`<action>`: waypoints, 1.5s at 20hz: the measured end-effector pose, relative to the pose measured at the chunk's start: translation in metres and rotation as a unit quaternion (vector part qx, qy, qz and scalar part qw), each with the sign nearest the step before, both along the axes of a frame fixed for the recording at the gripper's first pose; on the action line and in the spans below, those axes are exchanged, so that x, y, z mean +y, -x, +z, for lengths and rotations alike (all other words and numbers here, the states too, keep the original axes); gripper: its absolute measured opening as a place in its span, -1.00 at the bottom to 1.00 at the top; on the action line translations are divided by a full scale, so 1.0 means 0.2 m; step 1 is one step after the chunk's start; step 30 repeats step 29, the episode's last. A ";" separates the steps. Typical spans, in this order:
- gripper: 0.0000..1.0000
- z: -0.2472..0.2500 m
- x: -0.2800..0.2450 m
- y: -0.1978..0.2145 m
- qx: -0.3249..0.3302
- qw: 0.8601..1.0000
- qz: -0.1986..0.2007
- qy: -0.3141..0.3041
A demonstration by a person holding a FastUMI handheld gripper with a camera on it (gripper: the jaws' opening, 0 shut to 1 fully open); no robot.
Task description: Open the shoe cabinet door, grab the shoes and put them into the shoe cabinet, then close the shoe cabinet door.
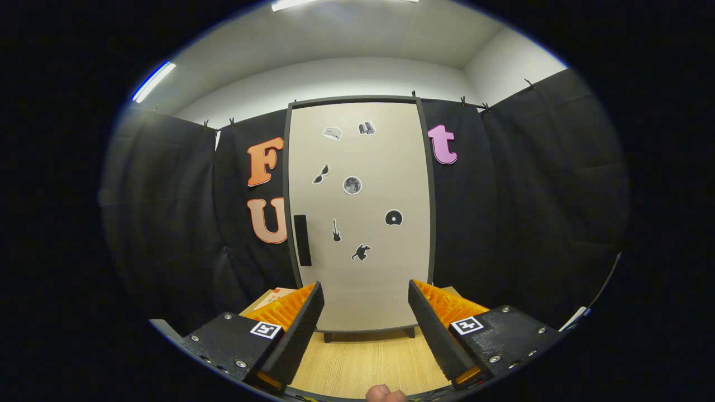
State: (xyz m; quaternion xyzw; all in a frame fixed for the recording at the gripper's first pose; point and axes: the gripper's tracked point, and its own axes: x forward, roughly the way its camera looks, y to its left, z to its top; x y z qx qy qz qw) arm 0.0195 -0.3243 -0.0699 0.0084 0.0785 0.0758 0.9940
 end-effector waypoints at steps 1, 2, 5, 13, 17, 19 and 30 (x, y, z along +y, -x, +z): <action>0.90 -0.01 0.00 0.02 0.005 1.000 0.004 -0.004; 0.90 -0.01 0.00 0.04 0.010 1.000 0.010 -0.011; 0.90 0.00 -0.01 0.09 0.012 1.000 0.022 -0.010; 0.89 0.01 -0.03 0.11 -0.002 1.000 0.027 -0.013; 0.90 0.00 -0.03 0.11 -0.004 1.000 0.018 -0.015; 0.90 0.00 -0.04 0.10 -0.005 1.000 0.013 -0.012; 0.90 -0.02 -0.07 0.08 -0.004 1.000 -0.008 -0.029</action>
